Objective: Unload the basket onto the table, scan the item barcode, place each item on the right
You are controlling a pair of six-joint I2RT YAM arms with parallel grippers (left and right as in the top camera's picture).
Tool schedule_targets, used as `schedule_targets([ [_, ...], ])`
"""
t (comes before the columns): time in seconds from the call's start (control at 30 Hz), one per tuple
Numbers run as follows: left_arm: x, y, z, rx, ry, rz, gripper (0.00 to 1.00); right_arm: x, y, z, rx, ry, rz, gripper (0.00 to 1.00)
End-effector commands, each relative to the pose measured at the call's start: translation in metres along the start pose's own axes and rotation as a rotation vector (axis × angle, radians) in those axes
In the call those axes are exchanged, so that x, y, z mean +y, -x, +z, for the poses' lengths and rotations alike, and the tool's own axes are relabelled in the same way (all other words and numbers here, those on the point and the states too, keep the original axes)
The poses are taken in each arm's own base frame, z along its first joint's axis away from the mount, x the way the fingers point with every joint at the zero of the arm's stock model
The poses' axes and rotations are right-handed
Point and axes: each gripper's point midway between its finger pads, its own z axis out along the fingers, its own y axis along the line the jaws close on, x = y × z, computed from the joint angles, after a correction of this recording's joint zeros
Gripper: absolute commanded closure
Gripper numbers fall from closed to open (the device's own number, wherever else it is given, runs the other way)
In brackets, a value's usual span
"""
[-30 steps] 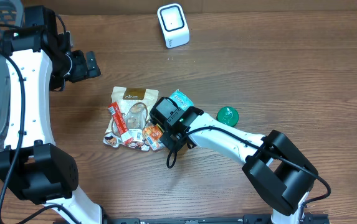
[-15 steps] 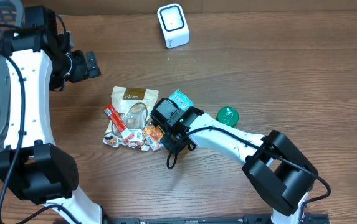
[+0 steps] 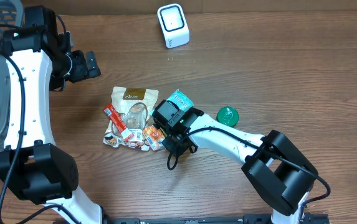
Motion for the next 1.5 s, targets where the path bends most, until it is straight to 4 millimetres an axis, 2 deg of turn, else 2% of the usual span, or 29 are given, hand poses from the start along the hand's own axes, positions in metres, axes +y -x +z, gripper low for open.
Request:
schedule_targets([
  [0.0,-0.002,-0.001,-0.001,-0.001,-0.008,0.020,0.00,0.000,-0.002,0.001,0.003,0.006,0.005,0.87],
  [0.03,-0.002,-0.001,-0.001,-0.002,-0.008,0.020,0.00,0.000,-0.002,0.001,0.003,0.006,0.005,0.90],
  [0.07,-0.002,-0.001,-0.001,-0.001,-0.008,0.021,0.00,0.000,-0.002,0.001,0.004,0.005,0.005,0.96],
  [0.17,-0.002,-0.001,-0.001,-0.002,-0.008,0.021,0.00,0.000,0.001,-0.005,0.001,0.005,0.026,0.96],
  [0.3,-0.002,-0.001,-0.001,-0.001,-0.008,0.020,0.00,0.002,0.018,-0.024,-0.036,0.006,0.043,0.96],
  [0.63,-0.002,-0.001,-0.001,-0.001,-0.008,0.020,0.00,-0.001,0.052,-0.094,-0.113,-0.030,0.043,0.96],
  [0.8,-0.002,-0.001,-0.001,-0.001,-0.008,0.021,0.00,0.004,0.056,-0.103,-0.118,-0.002,0.045,0.96],
  [1.03,-0.002,-0.001,-0.001,-0.001,-0.008,0.021,0.00,-0.006,0.037,-0.104,-0.036,0.101,0.060,0.96],
  [1.17,-0.002,-0.001,-0.001,-0.001,-0.008,0.021,0.00,0.001,0.014,-0.111,0.026,0.241,-0.150,0.96],
  [1.4,-0.002,-0.001,-0.001,-0.001,-0.008,0.020,0.00,0.029,-0.041,-0.148,0.084,0.550,-0.511,0.96],
  [1.47,-0.002,-0.001,-0.001,-0.001,-0.008,0.021,0.00,0.034,-0.050,-0.157,0.077,0.609,-0.574,0.96],
])
